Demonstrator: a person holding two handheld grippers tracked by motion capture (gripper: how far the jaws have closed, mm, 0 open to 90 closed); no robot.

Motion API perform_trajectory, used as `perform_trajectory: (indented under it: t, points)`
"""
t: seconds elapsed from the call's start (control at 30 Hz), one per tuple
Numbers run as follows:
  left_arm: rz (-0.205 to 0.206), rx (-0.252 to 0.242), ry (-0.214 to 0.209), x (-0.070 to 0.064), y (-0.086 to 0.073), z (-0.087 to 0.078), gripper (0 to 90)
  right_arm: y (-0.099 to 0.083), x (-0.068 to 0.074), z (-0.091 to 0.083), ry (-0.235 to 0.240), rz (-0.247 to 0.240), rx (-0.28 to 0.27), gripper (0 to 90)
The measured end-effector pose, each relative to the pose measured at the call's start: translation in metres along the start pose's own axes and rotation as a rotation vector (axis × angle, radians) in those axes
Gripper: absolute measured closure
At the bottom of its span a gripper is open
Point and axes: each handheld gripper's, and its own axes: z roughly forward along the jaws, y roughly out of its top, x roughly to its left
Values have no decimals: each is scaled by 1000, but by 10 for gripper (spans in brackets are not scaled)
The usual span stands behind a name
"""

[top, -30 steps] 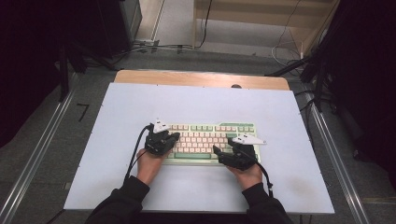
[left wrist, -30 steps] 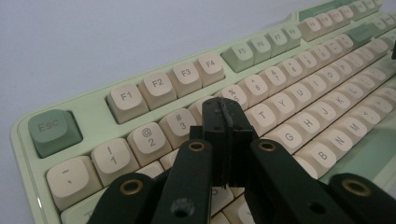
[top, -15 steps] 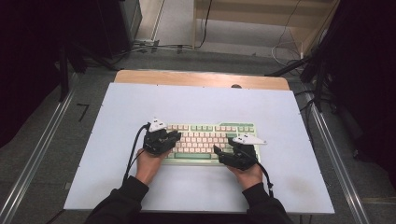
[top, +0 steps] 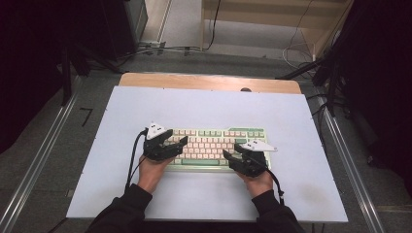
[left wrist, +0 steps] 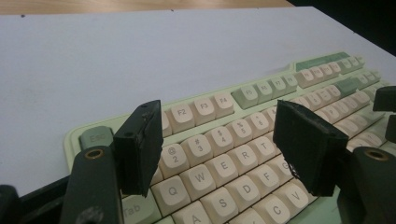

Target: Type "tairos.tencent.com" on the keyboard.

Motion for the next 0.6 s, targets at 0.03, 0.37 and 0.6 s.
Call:
perform_trajectory:
  t: [0.03,0.37,0.6]
  points:
    - [-1,1,0,1,0,-1,334,0,0,0,0,-3,-2,536]
    - [-7,5,21,7,-8,-12,335,6,12,9,44,-50,-8,872]
    - [-33,-14,59,15,-12,-27,337,13,25,19,88,-74,4,878]
